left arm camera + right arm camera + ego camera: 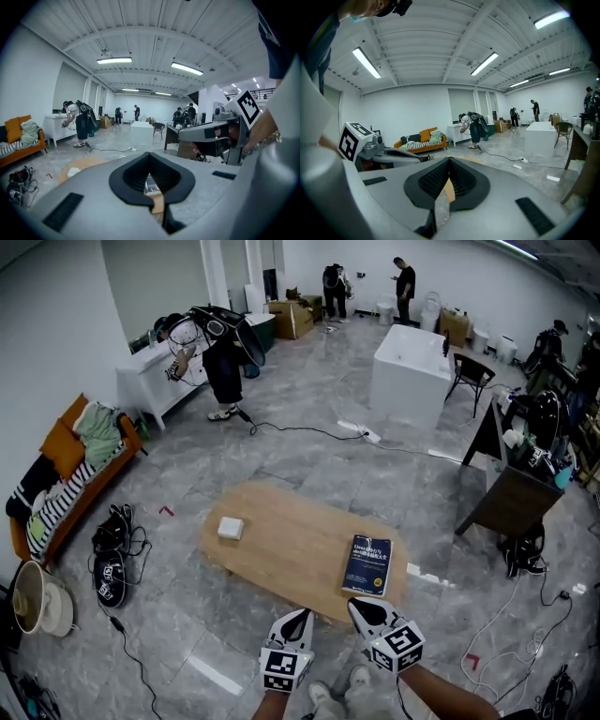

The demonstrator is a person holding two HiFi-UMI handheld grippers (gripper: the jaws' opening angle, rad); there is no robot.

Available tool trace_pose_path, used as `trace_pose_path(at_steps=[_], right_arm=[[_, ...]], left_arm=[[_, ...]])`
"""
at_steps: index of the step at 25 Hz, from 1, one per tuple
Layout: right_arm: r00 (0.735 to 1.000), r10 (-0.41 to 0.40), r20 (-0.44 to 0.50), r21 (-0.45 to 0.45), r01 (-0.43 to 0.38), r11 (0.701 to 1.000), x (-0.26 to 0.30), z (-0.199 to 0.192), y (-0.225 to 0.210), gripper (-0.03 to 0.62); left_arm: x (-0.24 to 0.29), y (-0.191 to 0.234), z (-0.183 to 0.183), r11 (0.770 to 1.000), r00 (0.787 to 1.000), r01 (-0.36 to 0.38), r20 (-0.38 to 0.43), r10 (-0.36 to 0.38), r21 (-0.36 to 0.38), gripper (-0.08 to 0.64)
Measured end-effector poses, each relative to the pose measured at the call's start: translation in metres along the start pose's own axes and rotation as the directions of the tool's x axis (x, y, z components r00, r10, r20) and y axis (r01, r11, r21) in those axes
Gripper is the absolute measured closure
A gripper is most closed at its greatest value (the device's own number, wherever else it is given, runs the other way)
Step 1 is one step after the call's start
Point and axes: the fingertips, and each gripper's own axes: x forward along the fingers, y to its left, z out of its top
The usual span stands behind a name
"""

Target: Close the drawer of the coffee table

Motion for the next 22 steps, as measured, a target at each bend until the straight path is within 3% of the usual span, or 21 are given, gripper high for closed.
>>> trace_pose_path(at_steps=[12,22], right_arm=[[0.996,-0.026,0.087,-0.014,0.028,1.0,-0.018,0.039,0.016,0.581],[0.984,-0.008,0.178,0.003,0.008,1.0,-0.026,0.074,0.034,0.58]], left_arm=[[-0.036,-0.015,0.057,0.998,0.99,0.033,0.136,-0.04,0.054,0.558],[-0.062,-0.016,0.082,0.996,0.985,0.032,0.167,-0.046,0.086,0.557]])
